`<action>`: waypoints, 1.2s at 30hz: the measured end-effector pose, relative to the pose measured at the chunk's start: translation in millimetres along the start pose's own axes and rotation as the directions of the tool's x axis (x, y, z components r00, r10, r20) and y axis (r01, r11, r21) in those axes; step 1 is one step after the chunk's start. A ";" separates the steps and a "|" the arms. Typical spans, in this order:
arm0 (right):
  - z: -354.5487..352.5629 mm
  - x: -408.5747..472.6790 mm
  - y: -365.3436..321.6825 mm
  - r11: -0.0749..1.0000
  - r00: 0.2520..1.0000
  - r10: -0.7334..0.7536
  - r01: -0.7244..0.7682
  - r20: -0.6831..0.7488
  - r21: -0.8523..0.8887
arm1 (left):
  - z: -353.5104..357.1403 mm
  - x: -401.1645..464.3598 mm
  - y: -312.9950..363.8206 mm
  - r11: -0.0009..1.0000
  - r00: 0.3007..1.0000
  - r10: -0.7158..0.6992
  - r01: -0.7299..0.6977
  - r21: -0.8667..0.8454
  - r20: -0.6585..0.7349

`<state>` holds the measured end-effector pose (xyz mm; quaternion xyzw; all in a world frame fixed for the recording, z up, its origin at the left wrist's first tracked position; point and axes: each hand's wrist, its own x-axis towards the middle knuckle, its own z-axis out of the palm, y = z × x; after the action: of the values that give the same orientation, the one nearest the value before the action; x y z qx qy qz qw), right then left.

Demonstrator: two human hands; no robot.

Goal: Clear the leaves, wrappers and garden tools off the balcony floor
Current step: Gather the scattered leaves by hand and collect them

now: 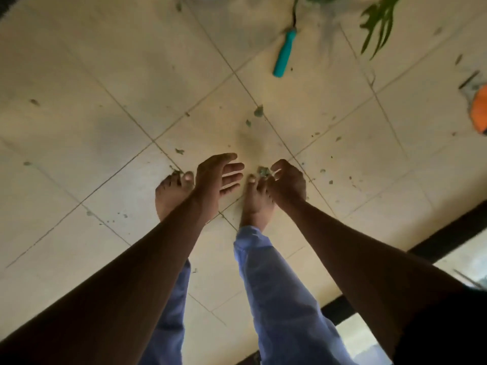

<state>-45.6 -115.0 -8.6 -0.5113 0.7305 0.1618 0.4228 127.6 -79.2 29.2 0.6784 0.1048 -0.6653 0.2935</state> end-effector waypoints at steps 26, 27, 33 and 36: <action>37.2 22.0 -80.5 0.817 0.820 -0.567 0.572 -0.078 0.072 | -2.7 82.0 12.5 0.994 0.988 -0.056 0.041 -0.105 -0.147; 34.9 32.4 -82.6 0.812 0.809 -0.571 0.582 -0.136 0.053 | -4.7 84.0 15.6 0.990 0.985 -0.061 0.039 -0.132 -0.161; 19.6 128.0 -77.5 0.788 0.817 -0.557 0.463 -0.150 -0.406 | -26.6 92.6 22.1 0.981 0.988 -0.080 0.054 -0.187 -0.131; 20.6 155.8 -72.8 0.712 0.794 -0.603 0.498 -0.069 -0.496 | -41.3 93.0 14.5 0.984 0.992 -0.084 0.067 -0.166 -0.099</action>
<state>9.4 -227.2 -128.5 -0.8053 0.5278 0.1338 0.2347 178.7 -91.8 -59.1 0.6822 0.1995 -0.6283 0.3163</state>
